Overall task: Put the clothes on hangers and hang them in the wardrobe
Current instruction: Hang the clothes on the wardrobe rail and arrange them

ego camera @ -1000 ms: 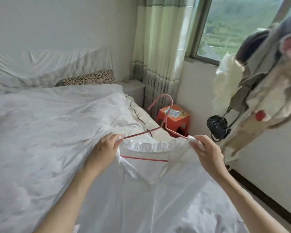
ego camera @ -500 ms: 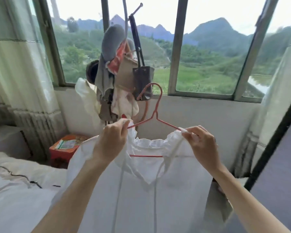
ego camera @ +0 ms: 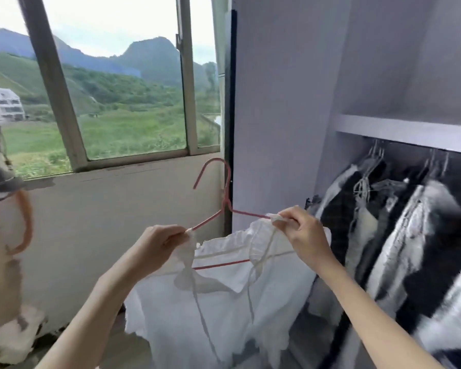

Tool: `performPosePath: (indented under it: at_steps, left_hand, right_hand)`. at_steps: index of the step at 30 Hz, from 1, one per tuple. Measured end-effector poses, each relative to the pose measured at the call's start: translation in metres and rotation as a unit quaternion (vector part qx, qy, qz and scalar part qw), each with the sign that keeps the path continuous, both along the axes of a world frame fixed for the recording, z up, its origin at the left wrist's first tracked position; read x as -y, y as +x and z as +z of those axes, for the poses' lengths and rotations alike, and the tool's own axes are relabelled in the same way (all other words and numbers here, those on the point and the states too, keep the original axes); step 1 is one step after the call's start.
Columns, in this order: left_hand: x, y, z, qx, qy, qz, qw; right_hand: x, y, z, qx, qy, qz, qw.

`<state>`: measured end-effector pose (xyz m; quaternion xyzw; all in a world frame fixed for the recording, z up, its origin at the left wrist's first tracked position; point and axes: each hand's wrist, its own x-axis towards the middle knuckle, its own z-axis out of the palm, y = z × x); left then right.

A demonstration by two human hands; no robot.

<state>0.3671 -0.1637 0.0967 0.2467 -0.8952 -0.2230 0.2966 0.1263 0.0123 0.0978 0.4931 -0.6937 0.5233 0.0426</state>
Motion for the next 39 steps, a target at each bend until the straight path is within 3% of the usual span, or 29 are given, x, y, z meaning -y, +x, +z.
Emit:
performPosePath:
  at_steps: [5,13,15,19,22,25,34,39]
  left_hand:
    - [-0.004,-0.057,-0.011,-0.104,-0.004,0.029,0.994]
    - [-0.015,-0.113,-0.006,-0.139,-0.052,-0.083,0.985]
    - [-0.016,-0.122,-0.001,-0.153,-0.055,-0.088,0.983]
    - [-0.017,-0.143,-0.008,-0.172,-0.03,-0.123,0.977]
    - [-0.021,-0.155,-0.025,-0.18,-0.011,-0.152,0.972]
    - [-0.03,-0.176,-0.038,-0.161,0.022,-0.171,0.972]
    - [-0.048,-0.259,-0.077,-0.008,0.06,-0.2,0.978]
    - [-0.059,-0.312,-0.111,0.128,0.083,-0.299,0.942]
  right_hand:
    - [-0.028,-0.017,0.001,-0.015,-0.039,-0.08,0.996]
    - [-0.081,-0.009,0.021,0.035,-0.152,-0.196,0.968]
    - [-0.088,0.001,0.025,0.039,-0.12,-0.155,0.98]
    - [-0.104,0.001,0.016,0.006,-0.059,-0.2,0.978]
    - [-0.118,-0.016,0.006,-0.036,0.092,-0.252,0.963]
    - [-0.124,-0.023,-0.006,0.02,0.21,-0.245,0.946]
    - [-0.14,-0.065,-0.038,0.091,0.249,-0.309,0.913]
    - [-0.156,-0.1,-0.063,0.132,0.29,-0.358,0.878]
